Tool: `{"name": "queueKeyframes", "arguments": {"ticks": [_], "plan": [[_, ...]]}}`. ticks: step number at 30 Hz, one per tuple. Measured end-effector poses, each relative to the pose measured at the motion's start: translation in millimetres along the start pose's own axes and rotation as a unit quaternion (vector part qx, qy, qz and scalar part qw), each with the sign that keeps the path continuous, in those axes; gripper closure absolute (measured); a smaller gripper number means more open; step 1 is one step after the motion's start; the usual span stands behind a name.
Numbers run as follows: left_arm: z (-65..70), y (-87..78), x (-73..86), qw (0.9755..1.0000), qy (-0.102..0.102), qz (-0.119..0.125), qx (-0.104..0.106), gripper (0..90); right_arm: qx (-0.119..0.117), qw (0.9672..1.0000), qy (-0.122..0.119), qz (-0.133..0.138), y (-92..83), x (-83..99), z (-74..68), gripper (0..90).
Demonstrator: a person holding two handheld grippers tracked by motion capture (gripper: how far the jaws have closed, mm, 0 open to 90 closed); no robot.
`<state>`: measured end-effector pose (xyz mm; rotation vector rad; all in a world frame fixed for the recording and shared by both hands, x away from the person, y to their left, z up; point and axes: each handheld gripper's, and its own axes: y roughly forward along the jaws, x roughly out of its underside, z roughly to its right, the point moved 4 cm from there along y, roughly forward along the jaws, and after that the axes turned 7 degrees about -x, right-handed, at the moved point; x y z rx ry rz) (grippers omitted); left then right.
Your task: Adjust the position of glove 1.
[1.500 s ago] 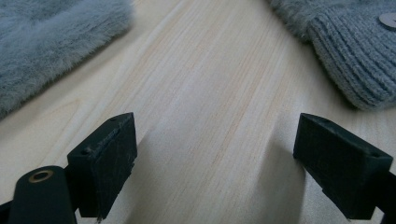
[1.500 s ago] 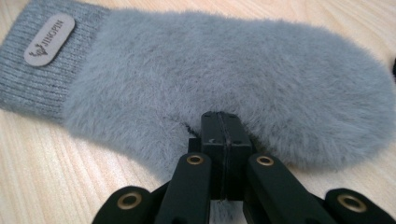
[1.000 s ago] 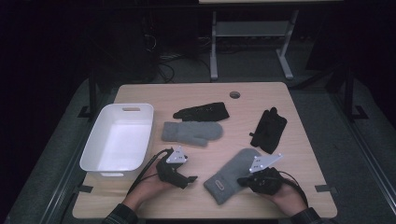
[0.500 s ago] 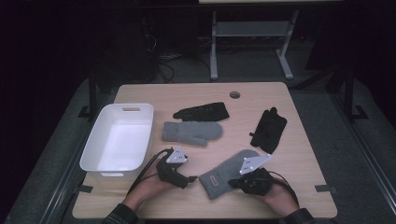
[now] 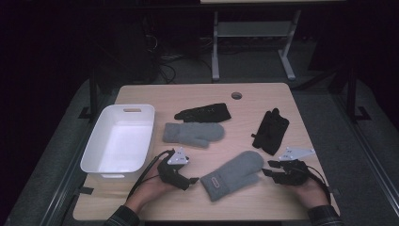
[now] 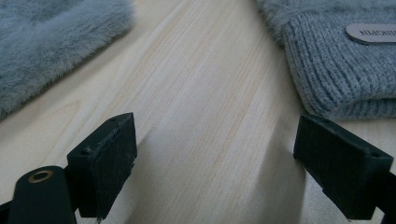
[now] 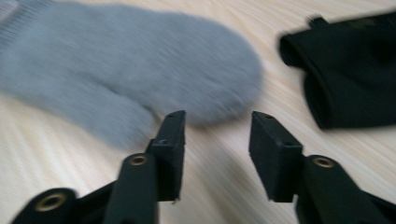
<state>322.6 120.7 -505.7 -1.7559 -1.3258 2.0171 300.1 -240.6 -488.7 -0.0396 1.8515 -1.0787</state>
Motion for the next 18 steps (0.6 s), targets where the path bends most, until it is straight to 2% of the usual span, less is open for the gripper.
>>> {"name": "queueKeyframes", "arguments": {"ticks": [2,3,4,5,6,8,9,10,11,12,13,14,16,17,18], "plan": [[-0.1,-0.2,0.1,1.0000,0.000,0.000,0.001,12.5,0.012,0.9998,0.013,0.004,-3.2,7.8,10.1,40.5],[-0.2,-0.3,0.1,1.0000,0.000,0.000,0.000,12.5,0.012,0.9998,0.013,0.004,-3.2,7.8,10.1,40.5],[0.0,-0.3,-0.2,1.0000,-0.003,-0.001,0.000,13.9,0.024,0.9996,0.014,-0.001,-3.5,12.8,14.8,37.6],[-1.6,-2.2,-1.5,0.9999,0.000,-0.013,-0.001,15.7,0.027,0.9995,0.011,-0.007,-2.7,15.6,17.0,35.9],[-2.7,-2.8,-2.1,0.9999,-0.001,-0.014,-0.003,19.1,0.031,0.9994,0.008,-0.008,-1.5,18.2,19.0,33.7],[-3.8,-3.8,-2.7,0.9998,-0.003,-0.019,-0.005,25.5,0.030,0.9995,0.007,0.006,-1.8,20.4,20.8,32.2],[-4.7,-4.0,-3.3,0.9997,-0.005,-0.020,-0.009,25.5,0.030,0.9995,0.007,0.006,-1.8,20.4,20.8,32.2],[-5.9,-4.9,-4.0,0.9996,-0.004,-0.024,-0.011,33.2,0.029,0.9994,0.007,0.018,-0.8,22.6,21.9,26.4],[-6.8,-5.4,-5.1,0.9995,-0.005,-0.025,-0.017,33.2,0.029,0.9994,0.007,0.018,-0.8,22.6,21.9,26.4],[-7.8,-5.8,-6.6,0.9993,-0.005,-0.030,-0.022,37.4,0.029,0.9994,0.005,0.019,-0.5,23.2,22.1,25.7],[-8.7,-6.2,-8.4,0.9992,0.000,-0.030,-0.026,49.4,0.030,0.9994,0.005,0.018,0.1,23.0,22.1,23.4],[-10.4,-7.7,-13.7,0.9989,0.000,-0.030,-0.037,56.5,0.030,0.9994,0.006,0.018,0.4,22.8,21.8,22.6],[-11.6,-8.5,-17.1,0.9987,-0.003,-0.031,-0.040,70.9,0.030,0.9994,0.005,0.015,0.8,22.7,21.8,20.8],[-12.4,-9.1,-20.2,0.9987,-0.006,-0.029,-0.041,70.9,0.030,0.9994,0.005,0.015,0.8,22.7,21.8,20.8],[-12.9,-9.6,-22.7,0.9985,-0.009,-0.034,-0.041,86.4,0.030,0.9994,0.005,0.015,1.4,22.5,21.3,19.8]]}}
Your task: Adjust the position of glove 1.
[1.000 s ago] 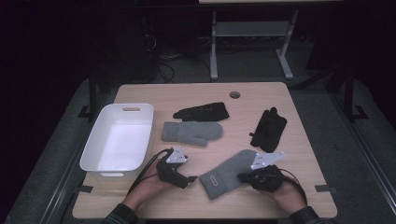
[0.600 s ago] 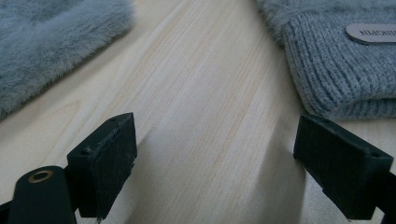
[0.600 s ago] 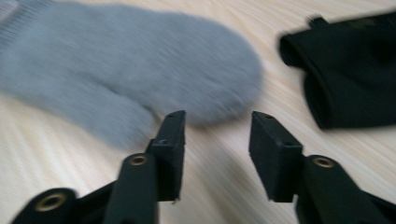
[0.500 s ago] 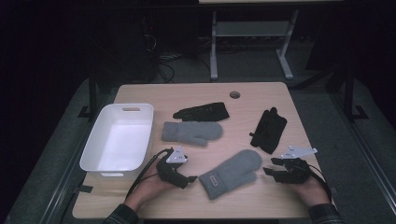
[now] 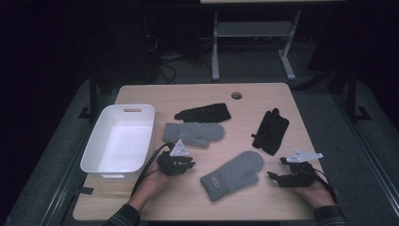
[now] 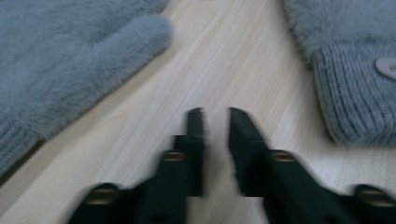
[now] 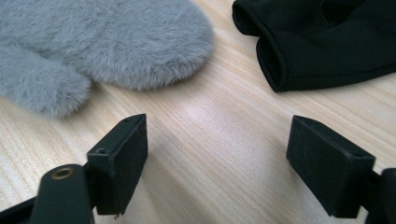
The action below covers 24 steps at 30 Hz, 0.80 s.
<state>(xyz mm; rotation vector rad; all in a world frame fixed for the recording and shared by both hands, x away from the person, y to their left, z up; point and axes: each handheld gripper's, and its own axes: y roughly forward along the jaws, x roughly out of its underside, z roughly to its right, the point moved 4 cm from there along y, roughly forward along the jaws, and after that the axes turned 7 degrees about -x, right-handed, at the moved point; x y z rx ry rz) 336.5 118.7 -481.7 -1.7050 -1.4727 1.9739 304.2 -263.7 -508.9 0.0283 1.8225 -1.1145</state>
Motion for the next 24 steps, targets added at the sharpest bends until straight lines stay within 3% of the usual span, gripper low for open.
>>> {"name": "queueKeyframes", "arguments": {"ticks": [4,13,24], "plan": [[-5.7,0.9,-9.4,0.9997,0.001,-0.020,-0.012,89.3,-0.001,1.0000,0.002,0.001,0.6,-0.1,-0.7,19.0],[-28.8,12.9,-39.2,0.9991,-0.012,-0.011,-0.038,89.3,-0.001,1.0000,0.001,-0.001,0.5,-0.1,-0.6,18.6],[-71.0,30.6,-61.1,0.9956,-0.056,-0.007,-0.075,89.3,-0.003,1.0000,0.003,0.002,0.9,-0.1,-0.8,18.5]]}}
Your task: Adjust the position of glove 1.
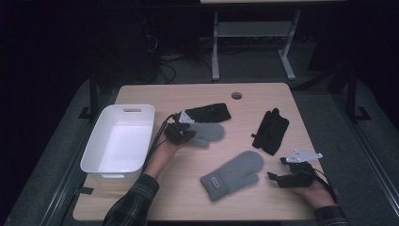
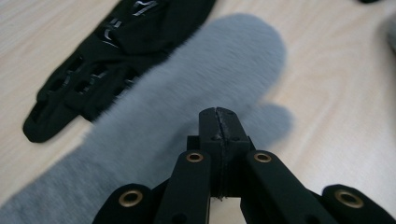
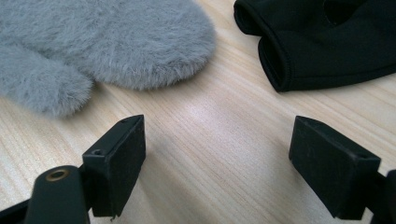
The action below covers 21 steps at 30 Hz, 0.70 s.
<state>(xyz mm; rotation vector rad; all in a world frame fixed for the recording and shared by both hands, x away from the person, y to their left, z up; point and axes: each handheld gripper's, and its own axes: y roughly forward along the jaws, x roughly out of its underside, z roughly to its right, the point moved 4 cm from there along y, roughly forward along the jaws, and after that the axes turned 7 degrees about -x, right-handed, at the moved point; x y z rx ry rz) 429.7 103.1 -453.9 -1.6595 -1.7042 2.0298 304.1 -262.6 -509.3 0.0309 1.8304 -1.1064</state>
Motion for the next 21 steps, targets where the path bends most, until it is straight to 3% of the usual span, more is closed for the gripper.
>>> {"name": "queueKeyframes", "arguments": {"ticks": [5,9,12,16,21], "plan": [[-9.6,15.1,-3.6,0.9997,-0.006,-0.017,-0.017,89.3,0.000,1.0000,0.000,0.000,0.0,0.0,0.0,18.5],[-8.1,31.2,3.8,0.9991,-0.009,-0.041,-0.003,89.4,0.001,1.0000,-0.001,-0.002,-0.5,0.0,0.3,18.5],[-4.3,37.9,6.4,0.9990,-0.022,-0.039,0.005,89.4,0.000,1.0000,0.000,0.000,0.0,0.0,0.0,18.5],[6.8,40.7,1.7,0.9988,-0.023,-0.035,0.023,89.5,0.000,1.0000,0.001,0.001,0.1,0.0,-0.2,18.5],[28.2,46.7,-9.2,0.9987,-0.003,-0.035,0.036,89.5,0.001,1.0000,0.000,-0.001,-0.2,0.0,-0.1,18.5]]}}
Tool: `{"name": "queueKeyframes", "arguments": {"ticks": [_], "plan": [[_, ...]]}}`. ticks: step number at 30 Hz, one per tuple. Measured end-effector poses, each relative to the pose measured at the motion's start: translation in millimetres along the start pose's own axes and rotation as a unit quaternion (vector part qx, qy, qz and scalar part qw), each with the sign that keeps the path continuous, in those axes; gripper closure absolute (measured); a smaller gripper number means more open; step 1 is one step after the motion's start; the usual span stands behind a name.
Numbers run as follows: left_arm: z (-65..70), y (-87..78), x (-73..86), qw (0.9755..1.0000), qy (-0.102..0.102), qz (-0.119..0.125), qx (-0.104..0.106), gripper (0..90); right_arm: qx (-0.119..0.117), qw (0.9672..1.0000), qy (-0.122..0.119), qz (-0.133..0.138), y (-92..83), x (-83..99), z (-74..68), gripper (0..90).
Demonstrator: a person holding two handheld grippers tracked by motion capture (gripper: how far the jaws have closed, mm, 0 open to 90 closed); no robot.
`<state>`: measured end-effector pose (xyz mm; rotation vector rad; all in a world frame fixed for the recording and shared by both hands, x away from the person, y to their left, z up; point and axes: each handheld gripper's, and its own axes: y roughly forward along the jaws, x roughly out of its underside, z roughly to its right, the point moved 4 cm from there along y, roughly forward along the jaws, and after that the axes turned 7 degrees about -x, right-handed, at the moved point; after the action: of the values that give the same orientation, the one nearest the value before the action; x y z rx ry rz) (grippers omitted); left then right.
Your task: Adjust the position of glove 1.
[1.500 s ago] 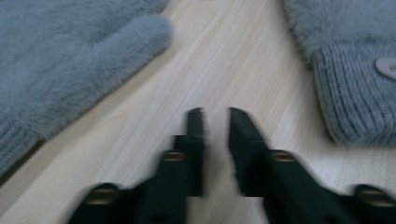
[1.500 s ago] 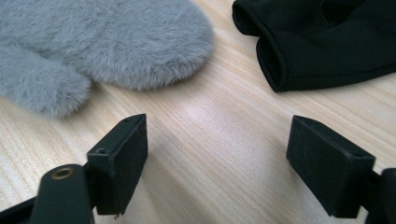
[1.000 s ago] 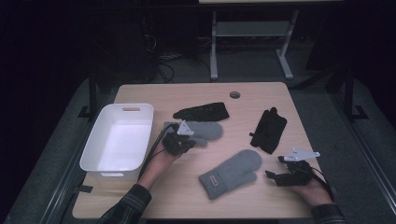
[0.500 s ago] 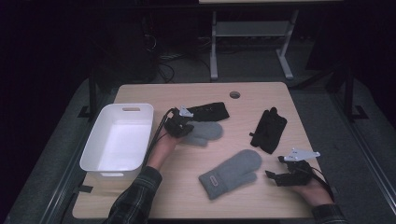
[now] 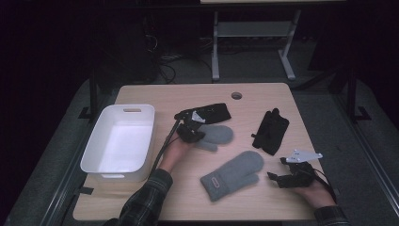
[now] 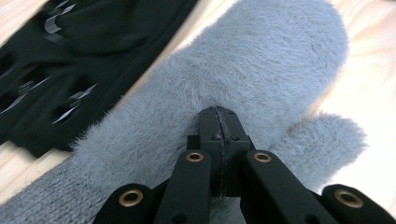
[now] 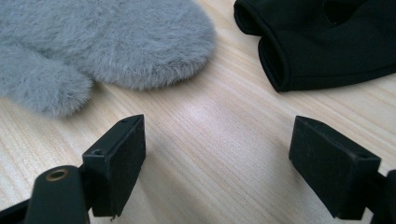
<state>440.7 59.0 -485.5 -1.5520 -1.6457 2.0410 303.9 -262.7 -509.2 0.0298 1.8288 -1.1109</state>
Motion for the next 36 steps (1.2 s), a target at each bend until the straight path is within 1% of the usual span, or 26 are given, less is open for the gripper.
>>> {"name": "queueKeyframes", "arguments": {"ticks": [3,5,6,7,8,9,10,11,14,15,17,19,20,21,24,26,28,30,34,36], "plan": [[10.8,4.6,-6.5,1.0000,0.004,0.006,0.005,89.5,-0.001,1.0000,0.000,0.000,0.1,0.0,0.0,18.5],[14.8,5.7,-9.6,0.9999,0.008,0.008,0.008,89.4,-0.002,1.0000,0.001,0.002,0.4,0.0,-0.2,18.5],[14.7,4.9,-10.5,0.9999,0.007,0.011,0.009,89.3,-0.002,1.0000,0.001,0.002,0.3,0.0,-0.1,18.5],[14.2,2.6,-11.5,0.9998,0.002,0.017,0.011,89.4,-0.002,1.0000,0.001,0.002,0.3,0.0,-0.1,18.5],[11.5,-0.4,-12.4,0.9997,0.001,0.022,0.011,89.3,-0.002,1.0000,0.000,0.001,0.2,0.0,0.1,18.5],[8.3,-3.5,-13.1,0.9996,-0.006,0.028,0.010,89.3,-0.002,1.0000,0.000,0.001,0.2,0.0,0.1,18.5],[2.2,-7.7,-13.5,0.9995,-0.008,0.029,0.005,89.3,-0.002,1.0000,0.000,0.001,0.2,0.0,0.1,18.4],[-3.6,-10.3,-13.9,0.9994,-0.011,0.032,-0.003,89.4,-0.002,1.0000,0.000,0.001,0.2,0.0,0.1,18.4],[-21.4,-15.6,-14.6,0.9986,-0.033,0.038,-0.017,89.4,-0.001,1.0000,-0.001,0.000,0.1,0.0,0.0,18.3],[-28.3,-16.6,-15.1,0.9982,-0.037,0.039,-0.024,89.4,0.000,1.0000,-0.001,-0.002,-0.2,0.0,0.0,18.2],[-42.4,-16.1,-16.1,0.9976,-0.046,0.035,-0.038,89.3,0.000,1.0000,-0.001,-0.002,-0.2,0.0,0.0,18.3],[-51.4,-14.1,-16.5,0.9969,-0.049,0.035,-0.051,89.3,0.000,1.0000,-0.001,-0.001,-0.2,0.0,0.0,18.3],[-54.2,-11.6,-16.2,0.9966,-0.056,0.031,-0.052,89.3,-0.001,1.0000,-0.001,0.000,0.1,0.0,0.1,18.2],[-56.7,-8.9,-15.1,0.9968,-0.055,0.023,-0.053,89.4,-0.002,1.0000,0.000,0.001,0.3,0.0,0.0,18.2],[-56.1,-2.2,-9.9,0.9974,-0.048,-0.003,-0.054,89.3,-0.002,1.0000,-0.001,0.001,0.3,0.0,0.2,18.2],[-54.4,-3.5,-7.5,0.9975,-0.043,0.001,-0.057,89.3,-0.001,1.0000,-0.002,-0.001,-0.3,0.0,0.7,18.2],[-52.6,-7.1,-4.9,0.9976,-0.043,0.005,-0.054,89.3,-0.001,1.0000,-0.002,-0.001,-0.3,0.1,0.8,18.3],[-49.9,-11.5,-1.7,0.9978,-0.037,0.000,-0.055,89.3,-0.001,1.0000,0.000,-0.001,0.0,0.0,-0.1,18.2],[-38.1,-20.4,5.6,0.9980,-0.025,-0.008,-0.058,89.3,0.001,1.0000,0.000,-0.002,-0.2,0.0,-0.1,18.2],[-32.9,-24.3,10.0,0.9981,-0.021,-0.011,-0.056,89.3,0.001,1.0000,0.000,-0.002,-0.3,0.1,-0.2,18.2]]}}
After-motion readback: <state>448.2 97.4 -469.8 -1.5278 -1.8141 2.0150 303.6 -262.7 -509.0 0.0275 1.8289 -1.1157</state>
